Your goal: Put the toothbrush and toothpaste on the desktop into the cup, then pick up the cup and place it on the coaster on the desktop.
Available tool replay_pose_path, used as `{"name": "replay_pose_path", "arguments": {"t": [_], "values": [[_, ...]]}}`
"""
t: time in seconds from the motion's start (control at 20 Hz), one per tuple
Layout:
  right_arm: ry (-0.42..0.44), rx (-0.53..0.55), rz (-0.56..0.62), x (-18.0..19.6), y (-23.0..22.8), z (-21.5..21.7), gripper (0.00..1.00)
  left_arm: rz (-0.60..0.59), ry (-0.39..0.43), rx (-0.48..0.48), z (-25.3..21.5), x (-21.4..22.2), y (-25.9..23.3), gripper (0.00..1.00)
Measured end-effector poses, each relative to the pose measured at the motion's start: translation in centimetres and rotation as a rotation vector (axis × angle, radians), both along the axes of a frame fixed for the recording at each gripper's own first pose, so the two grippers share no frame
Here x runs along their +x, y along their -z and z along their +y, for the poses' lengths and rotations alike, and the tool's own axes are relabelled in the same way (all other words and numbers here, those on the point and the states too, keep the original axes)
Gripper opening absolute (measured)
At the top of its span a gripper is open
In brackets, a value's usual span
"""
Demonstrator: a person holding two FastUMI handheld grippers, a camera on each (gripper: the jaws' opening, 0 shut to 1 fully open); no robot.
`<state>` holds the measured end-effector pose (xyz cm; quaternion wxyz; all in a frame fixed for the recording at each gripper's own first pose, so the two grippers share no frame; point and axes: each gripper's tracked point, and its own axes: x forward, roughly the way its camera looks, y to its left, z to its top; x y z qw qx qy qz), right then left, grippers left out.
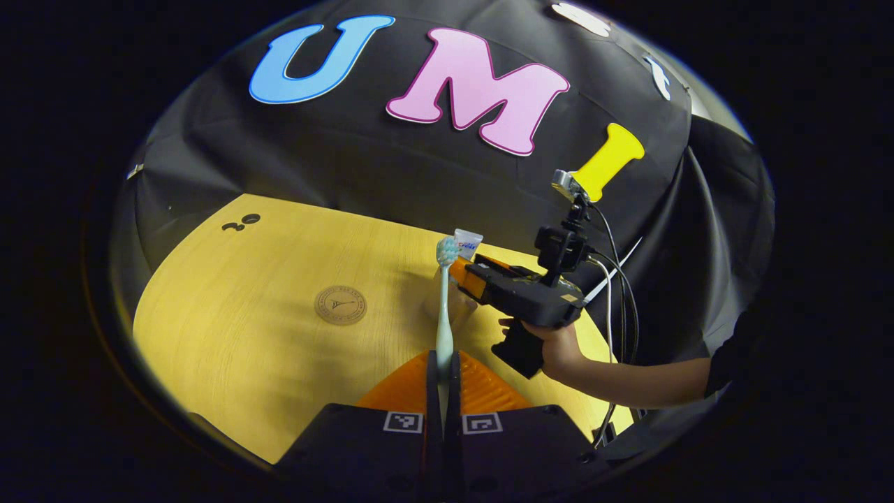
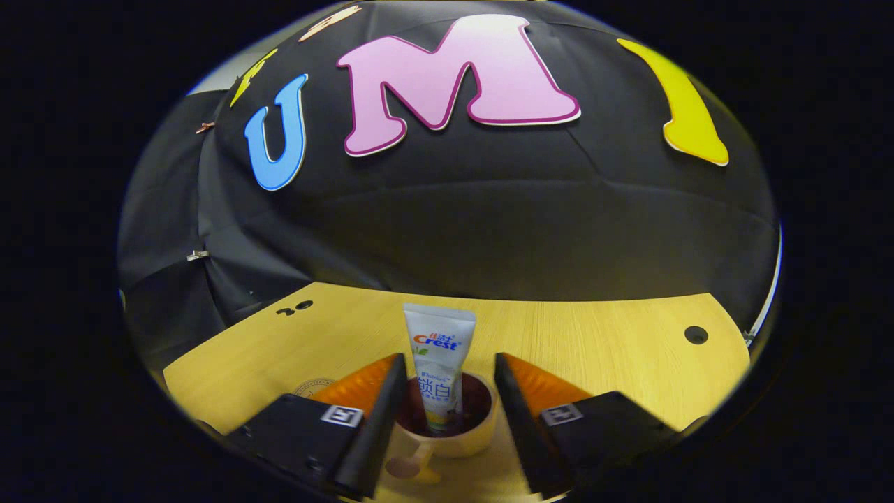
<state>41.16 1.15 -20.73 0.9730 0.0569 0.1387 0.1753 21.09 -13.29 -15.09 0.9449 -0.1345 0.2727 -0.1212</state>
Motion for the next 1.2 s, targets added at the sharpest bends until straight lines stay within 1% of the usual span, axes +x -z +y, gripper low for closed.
{"name": "replay_pose_path", "arguments": {"t": [0.1,0.2,0.35,0.5,0.7,0.85,0.95,1.2], "values": [[0.029,-0.009,-0.004,-0.9,-0.7,-1.9,1.0,-0.041,0.014,0.0,-0.9,1.8,-1.1,0.06],[0.055,-0.021,0.006,-2.2,-1.0,-3.9,1.0,-0.101,0.023,0.008,-2.1,4.4,-2.3,0.07],[0.103,-0.021,0.056,-4.2,-0.5,-7.3,1.0,-0.207,0.024,0.012,-3.5,8.4,-4.1,0.06],[0.139,-0.041,0.115,-6.3,1.1,-9.9,1.0,-0.315,0.016,-0.018,-5.3,12.6,-5.8,0.06],[0.164,-0.051,0.176,-9.4,2.7,-12.9,0.99,-0.431,-0.002,0.001,-7.1,17.7,-5.8,0.06],[0.174,-0.046,0.2,-10.8,3.5,-13.9,0.98,-0.465,0.002,0.022,-8.5,20.5,-4.3,0.06],[0.176,-0.05,0.213,-11.6,4.1,-14.2,0.98,-0.475,0.018,0.057,-9.5,21.7,-3.0,0.06],[0.167,-0.036,0.253,-12.6,5.5,-14.1,0.98,-0.475,-0.027,0.16,-10.0,23.2,-0.4,0.06]]}}
